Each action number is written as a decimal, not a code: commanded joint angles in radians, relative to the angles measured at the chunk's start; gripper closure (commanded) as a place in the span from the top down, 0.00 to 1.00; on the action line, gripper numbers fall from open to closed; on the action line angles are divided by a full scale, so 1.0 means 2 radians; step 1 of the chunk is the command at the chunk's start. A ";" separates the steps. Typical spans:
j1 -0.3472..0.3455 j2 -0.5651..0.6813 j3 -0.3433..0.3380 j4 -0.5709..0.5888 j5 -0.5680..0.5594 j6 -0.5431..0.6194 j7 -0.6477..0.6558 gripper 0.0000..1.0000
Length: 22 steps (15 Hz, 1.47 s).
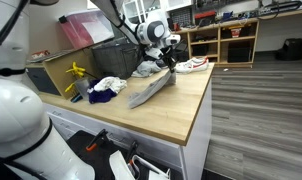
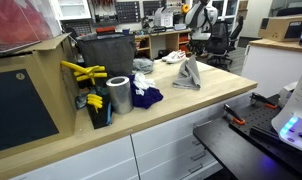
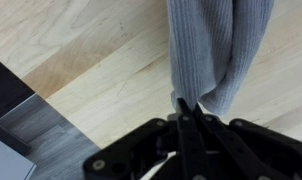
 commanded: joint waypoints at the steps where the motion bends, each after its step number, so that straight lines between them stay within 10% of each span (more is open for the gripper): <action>1: 0.002 -0.049 -0.002 -0.032 -0.013 -0.004 -0.011 0.01; 14: 0.010 -0.074 -0.031 -0.104 -0.135 0.067 -0.007 0.01; 16: 0.011 -0.075 -0.037 -0.120 -0.149 0.090 -0.006 0.29; 22: 0.016 -0.083 -0.035 -0.140 -0.143 0.127 -0.010 0.73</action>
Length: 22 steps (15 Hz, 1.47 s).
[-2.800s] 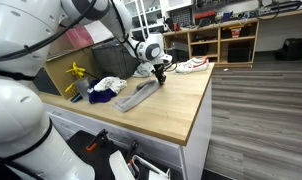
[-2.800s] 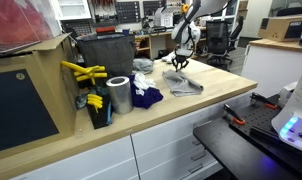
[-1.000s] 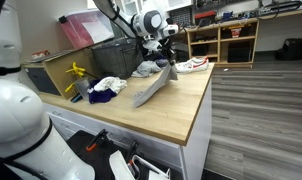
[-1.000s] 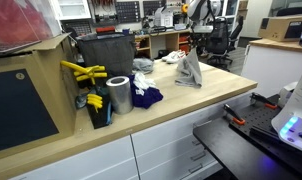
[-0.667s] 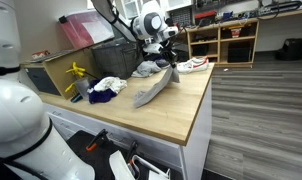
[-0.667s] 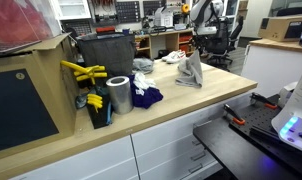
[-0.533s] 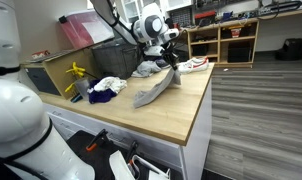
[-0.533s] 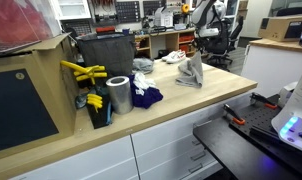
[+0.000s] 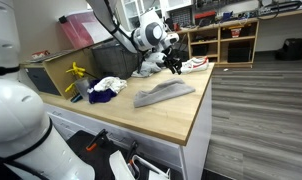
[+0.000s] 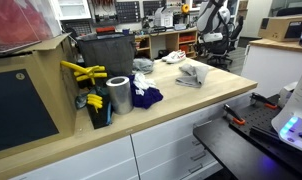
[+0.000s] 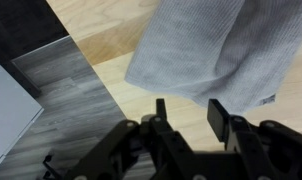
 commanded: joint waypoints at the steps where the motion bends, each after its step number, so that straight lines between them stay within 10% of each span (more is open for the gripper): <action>1: 0.006 -0.026 0.005 -0.024 0.017 0.010 -0.014 0.81; 4: -0.004 -0.027 0.034 -0.026 0.066 -0.003 -0.022 1.00; 12: -0.024 -0.015 0.136 -0.039 0.238 -0.035 -0.082 1.00; 22: -0.013 0.009 0.173 -0.047 0.311 -0.078 -0.101 1.00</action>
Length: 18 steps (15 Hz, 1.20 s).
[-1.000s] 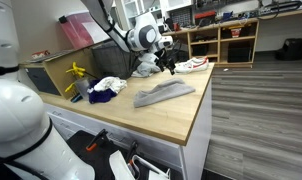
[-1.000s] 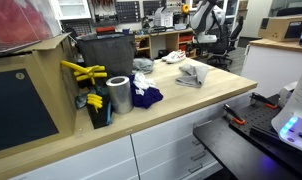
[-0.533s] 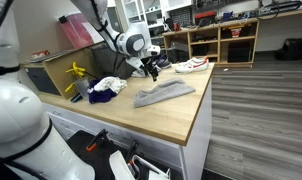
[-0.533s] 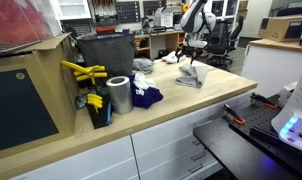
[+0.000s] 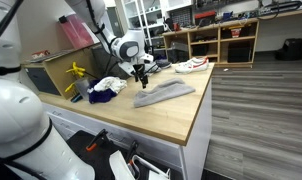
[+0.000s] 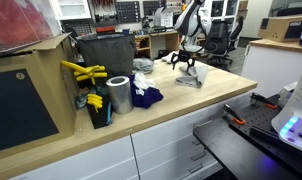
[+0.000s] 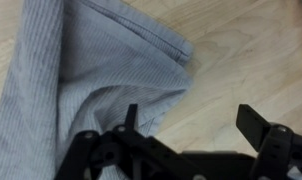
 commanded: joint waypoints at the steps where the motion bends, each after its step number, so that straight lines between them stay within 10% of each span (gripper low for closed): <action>1: 0.004 0.007 0.006 -0.003 0.014 -0.017 -0.012 1.00; 5: 0.010 0.024 0.005 -0.005 0.009 -0.023 -0.007 1.00; 6: 0.012 0.028 0.004 -0.006 0.006 -0.022 -0.007 0.75; 18: 0.022 0.030 -0.002 -0.012 -0.024 -0.014 -0.009 0.00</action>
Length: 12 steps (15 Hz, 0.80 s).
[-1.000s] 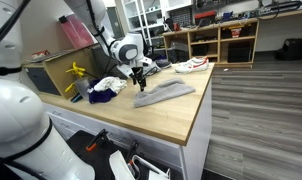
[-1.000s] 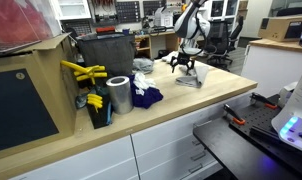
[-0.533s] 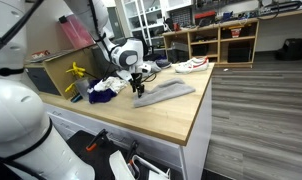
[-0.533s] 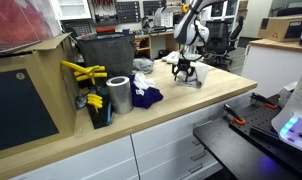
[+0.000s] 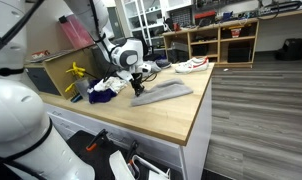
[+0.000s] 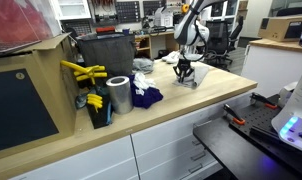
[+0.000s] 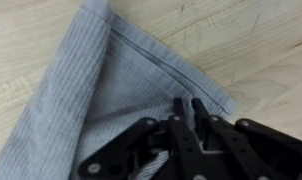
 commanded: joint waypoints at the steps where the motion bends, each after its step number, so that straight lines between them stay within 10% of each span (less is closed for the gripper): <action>1: 0.009 -0.012 -0.003 -0.009 -0.004 -0.003 -0.010 0.00; 12: 0.018 -0.052 0.010 -0.018 -0.002 -0.006 -0.037 0.01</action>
